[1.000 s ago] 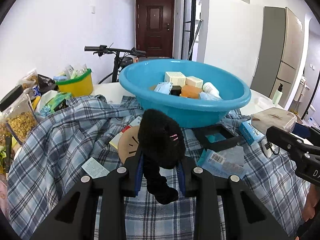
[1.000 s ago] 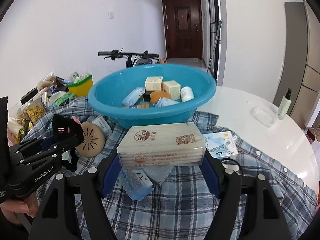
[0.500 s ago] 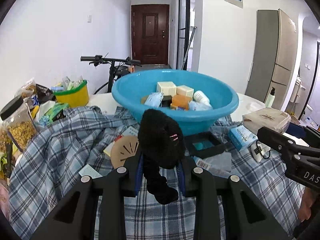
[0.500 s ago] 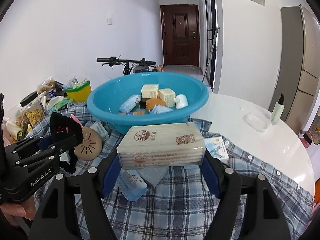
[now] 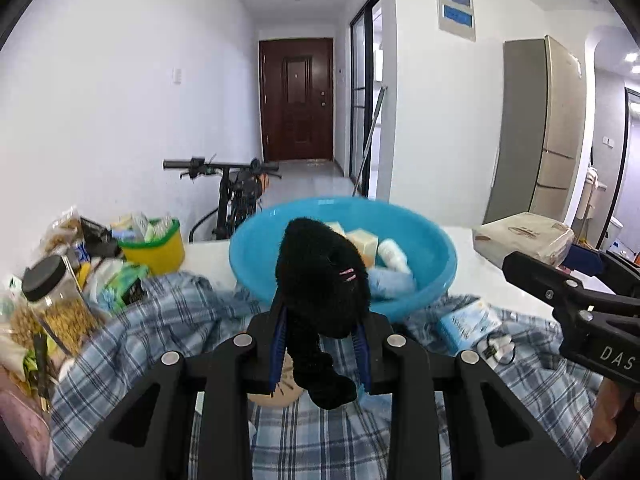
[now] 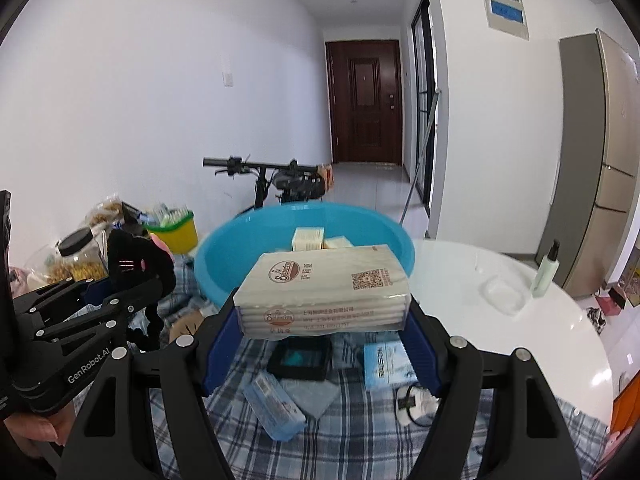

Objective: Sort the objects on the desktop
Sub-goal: 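Carry the tissue pack and plush toy up over the blue basin with both tools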

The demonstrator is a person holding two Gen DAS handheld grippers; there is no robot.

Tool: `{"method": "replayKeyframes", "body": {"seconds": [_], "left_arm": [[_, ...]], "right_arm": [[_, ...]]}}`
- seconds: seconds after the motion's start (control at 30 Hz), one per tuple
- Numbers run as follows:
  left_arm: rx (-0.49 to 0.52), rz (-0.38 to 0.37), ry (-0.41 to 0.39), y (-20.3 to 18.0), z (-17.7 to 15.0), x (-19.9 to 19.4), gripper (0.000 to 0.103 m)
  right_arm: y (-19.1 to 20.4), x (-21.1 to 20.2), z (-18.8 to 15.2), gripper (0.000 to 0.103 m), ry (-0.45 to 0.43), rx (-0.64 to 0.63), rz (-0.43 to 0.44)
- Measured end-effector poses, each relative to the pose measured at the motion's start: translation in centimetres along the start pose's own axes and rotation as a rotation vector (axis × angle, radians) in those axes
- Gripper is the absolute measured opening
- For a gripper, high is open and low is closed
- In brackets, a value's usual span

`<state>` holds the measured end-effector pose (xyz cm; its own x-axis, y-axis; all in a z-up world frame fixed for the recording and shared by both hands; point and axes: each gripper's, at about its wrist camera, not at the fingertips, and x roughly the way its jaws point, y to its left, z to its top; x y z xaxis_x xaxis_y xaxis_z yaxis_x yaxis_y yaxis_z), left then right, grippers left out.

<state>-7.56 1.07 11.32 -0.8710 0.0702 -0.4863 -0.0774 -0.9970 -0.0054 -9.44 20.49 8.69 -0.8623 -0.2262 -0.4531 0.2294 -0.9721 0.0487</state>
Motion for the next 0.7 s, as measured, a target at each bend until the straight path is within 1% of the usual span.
{"method": "replayKeyframes", "body": {"seconds": [0.27,0.43,0.7], "left_arm": [[0.006,-0.015,-0.09,-0.7,3.8,-2.6,0.03],[0.005,-0.018,-0.126,-0.5,5.6,-3.5,0.03],[0.009,-0.018,-0.168,-0.7,7.2,-4.4,0.03]], "right_arm": [[0.8,-1.5,2.9,0.072,-0.075,-0.011,0.001],[1.0,-2.2,4.4,0.072,-0.108,-0.012,0.001],[1.1,-2.3,5.8,0.072,-0.15,-0.014,-0.004]]}}
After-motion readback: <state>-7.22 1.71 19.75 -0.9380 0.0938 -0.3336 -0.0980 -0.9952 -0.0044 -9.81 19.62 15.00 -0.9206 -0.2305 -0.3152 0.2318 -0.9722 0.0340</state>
